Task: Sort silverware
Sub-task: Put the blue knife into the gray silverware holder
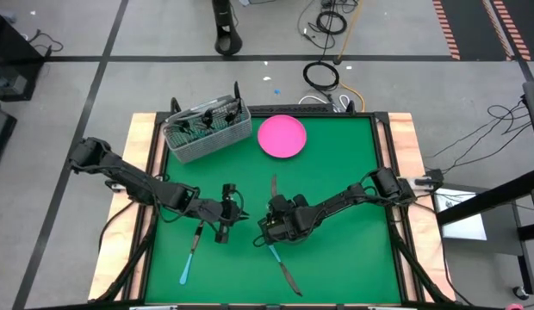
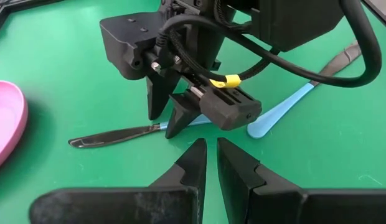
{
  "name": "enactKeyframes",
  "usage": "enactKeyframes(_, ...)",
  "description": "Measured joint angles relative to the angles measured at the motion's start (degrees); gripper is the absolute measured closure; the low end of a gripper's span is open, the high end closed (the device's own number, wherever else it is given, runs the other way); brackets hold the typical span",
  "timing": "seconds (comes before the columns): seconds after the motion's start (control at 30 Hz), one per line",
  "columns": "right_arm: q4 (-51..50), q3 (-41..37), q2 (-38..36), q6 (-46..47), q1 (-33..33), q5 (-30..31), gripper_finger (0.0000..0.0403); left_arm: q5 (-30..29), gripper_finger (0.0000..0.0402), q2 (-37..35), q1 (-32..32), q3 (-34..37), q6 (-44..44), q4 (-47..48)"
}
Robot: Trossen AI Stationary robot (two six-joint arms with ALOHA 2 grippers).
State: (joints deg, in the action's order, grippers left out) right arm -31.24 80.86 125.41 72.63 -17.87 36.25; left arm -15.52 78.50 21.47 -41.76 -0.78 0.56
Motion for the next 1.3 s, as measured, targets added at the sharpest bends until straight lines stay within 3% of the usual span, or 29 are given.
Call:
enactKeyframes(0.13,-0.06,-0.02,0.57,0.21,-0.59,0.09,0.0266,-0.06,0.0360,0.00,0.00,0.00,-0.02,0.00)
enactKeyframes(0.4,-0.67,-0.02,0.34,-2.98,-0.85,-2.49,0.0389,-0.70,0.0360,0.00,0.00,0.00,-0.17,0.00)
enactKeyframes(0.8,-9.85,-0.59,-7.48,-6.28,-1.21,-2.52,0.0399,-1.06,0.0360,-0.11,0.00,0.00,0.11,0.03)
enactKeyframes(1.17,-25.63,-0.39,-16.19,0.62,-4.98,7.39,0.0402,-1.06,0.0360,-3.21,0.04,0.05,1.22,-0.30)
enactKeyframes(1.3,-31.72,-0.42,-19.14,5.08,-7.49,10.84,0.0402,-0.76,0.0360,-3.26,0.03,3.63,1.25,-10.36)
